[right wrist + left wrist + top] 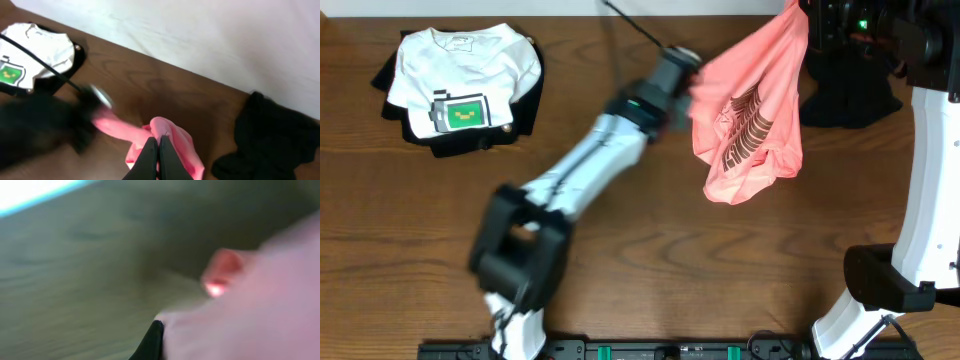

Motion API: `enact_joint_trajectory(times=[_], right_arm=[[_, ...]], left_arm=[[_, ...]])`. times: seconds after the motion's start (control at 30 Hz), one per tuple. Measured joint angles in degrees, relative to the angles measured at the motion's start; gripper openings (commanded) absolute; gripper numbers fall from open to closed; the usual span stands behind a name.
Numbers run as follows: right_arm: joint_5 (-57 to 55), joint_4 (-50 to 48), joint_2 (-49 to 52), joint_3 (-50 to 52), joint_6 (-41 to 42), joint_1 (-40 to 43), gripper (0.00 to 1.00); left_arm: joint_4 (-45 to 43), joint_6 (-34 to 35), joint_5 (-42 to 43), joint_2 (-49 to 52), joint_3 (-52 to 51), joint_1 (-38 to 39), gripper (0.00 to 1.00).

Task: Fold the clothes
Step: 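Pull the shirt left with the left gripper, stretching it between grippers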

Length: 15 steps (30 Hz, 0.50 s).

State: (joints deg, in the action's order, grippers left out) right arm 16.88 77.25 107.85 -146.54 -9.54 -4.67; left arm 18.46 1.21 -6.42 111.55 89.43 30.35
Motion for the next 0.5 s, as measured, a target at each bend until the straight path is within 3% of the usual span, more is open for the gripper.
enact_joint_trajectory(times=[0.27,0.5], right_arm=[[0.3,-1.1,0.0,0.0,-5.6,0.0,0.01],[1.1,-7.5,0.0,0.0,-9.0,0.0,0.01]], left_arm=[[-0.1,-0.2,0.0,-21.6,0.0,-14.3,0.06],[-0.5,-3.1,0.2,-33.3,0.0,-15.8,0.06]])
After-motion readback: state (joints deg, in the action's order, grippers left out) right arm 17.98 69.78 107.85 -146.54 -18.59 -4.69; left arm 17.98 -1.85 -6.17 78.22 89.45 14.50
